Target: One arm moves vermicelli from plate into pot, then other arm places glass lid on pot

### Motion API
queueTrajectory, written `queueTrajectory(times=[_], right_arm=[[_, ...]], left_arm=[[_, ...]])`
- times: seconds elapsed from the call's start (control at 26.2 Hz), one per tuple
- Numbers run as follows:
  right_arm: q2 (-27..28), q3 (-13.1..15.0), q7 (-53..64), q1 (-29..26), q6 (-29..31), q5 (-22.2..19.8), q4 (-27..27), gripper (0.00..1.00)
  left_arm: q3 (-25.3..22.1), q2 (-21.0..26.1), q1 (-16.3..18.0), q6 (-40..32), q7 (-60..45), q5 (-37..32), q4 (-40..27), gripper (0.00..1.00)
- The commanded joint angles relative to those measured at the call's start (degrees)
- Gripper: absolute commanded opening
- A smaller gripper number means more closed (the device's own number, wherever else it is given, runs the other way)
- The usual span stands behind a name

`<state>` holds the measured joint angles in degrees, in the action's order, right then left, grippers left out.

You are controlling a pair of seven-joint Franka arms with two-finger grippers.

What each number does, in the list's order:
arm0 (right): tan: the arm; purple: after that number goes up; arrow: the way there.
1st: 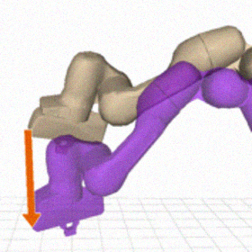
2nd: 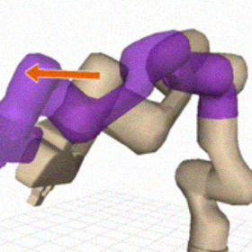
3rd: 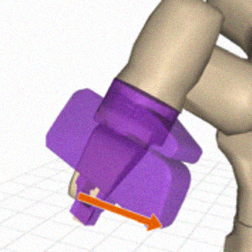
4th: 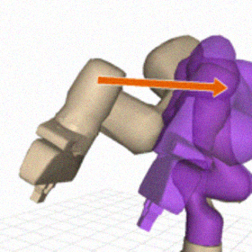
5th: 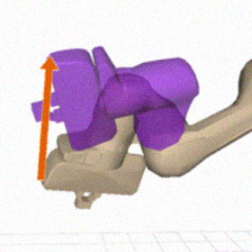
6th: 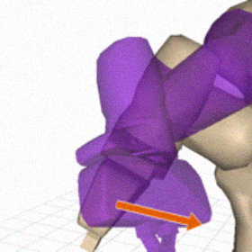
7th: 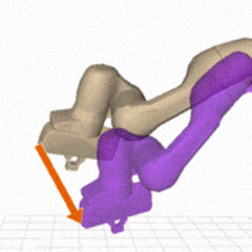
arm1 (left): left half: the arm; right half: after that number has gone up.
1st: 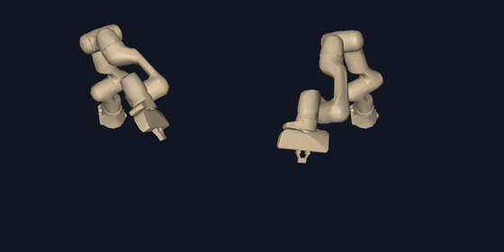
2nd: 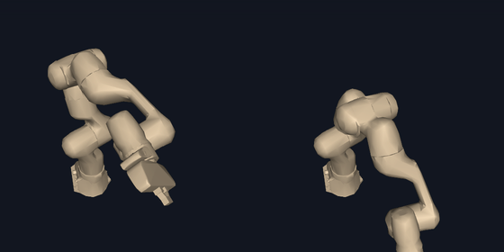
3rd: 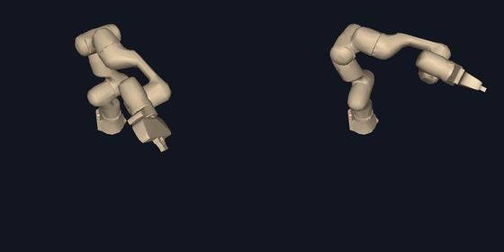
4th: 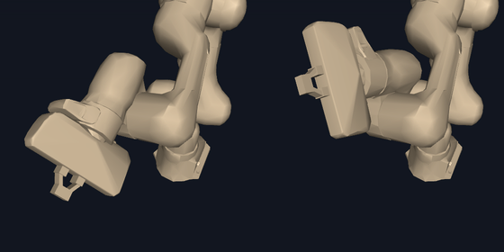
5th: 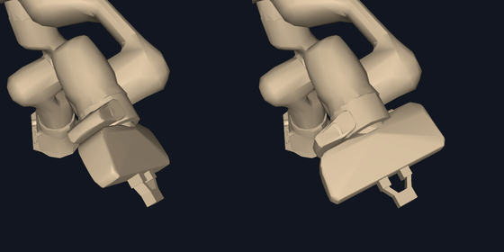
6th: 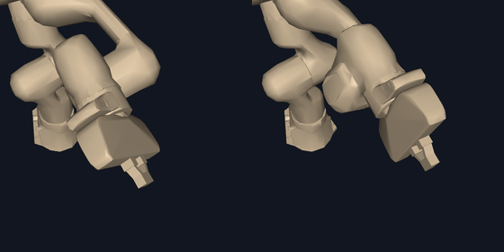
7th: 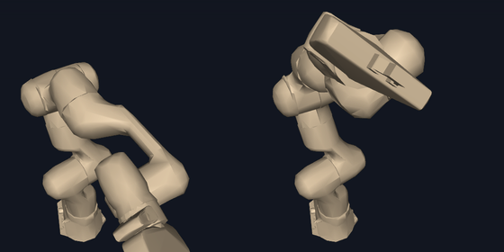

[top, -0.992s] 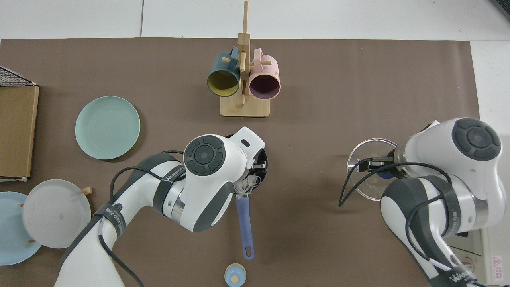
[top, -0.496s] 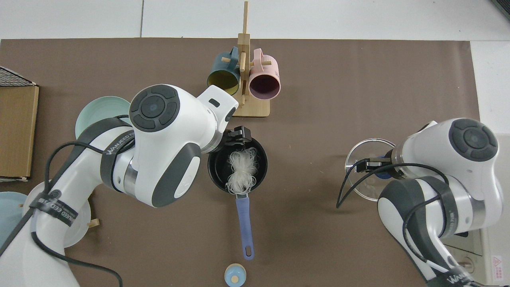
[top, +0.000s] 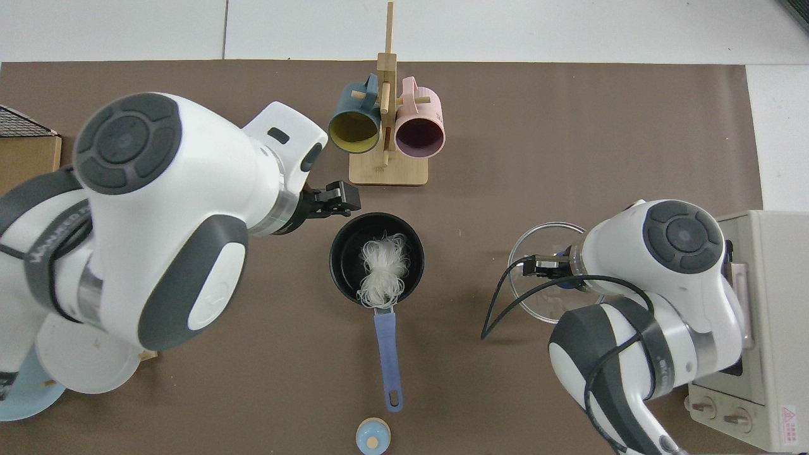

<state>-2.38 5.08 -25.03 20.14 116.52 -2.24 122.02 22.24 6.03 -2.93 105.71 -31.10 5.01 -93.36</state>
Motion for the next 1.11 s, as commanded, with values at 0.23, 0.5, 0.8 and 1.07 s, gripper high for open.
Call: queueTrajectory(times=[0.23, 0.5, 0.8, 1.07], right_arm=[[2.8, 0.2, -15.9, 8.5, -0.8, 0.7, -5.1, 0.26], [6.3, 0.2, -22.7, 12.7, -0.9, 2.7, -9.3, 0.26], [11.4, 0.2, -30.7, 16.8, -2.1, 2.7, -16.3, 0.26], [17.7, 0.1, -37.4, 19.4, -4.4, 3.1, -23.8, 0.26]], left_arm=[[0.2, -6.1, 6.5, -7.0, 8.9, -0.3, -0.9, 0.99], [0.2, -7.7, 10.0, -10.0, 12.3, -0.3, -0.8, 1.0], [0.2, -8.2, 11.5, -11.5, 18.1, -0.2, -1.6, 1.0], [-2.5, -8.6, 10.6, -13.9, 19.1, 0.3, -1.7, 1.0]])
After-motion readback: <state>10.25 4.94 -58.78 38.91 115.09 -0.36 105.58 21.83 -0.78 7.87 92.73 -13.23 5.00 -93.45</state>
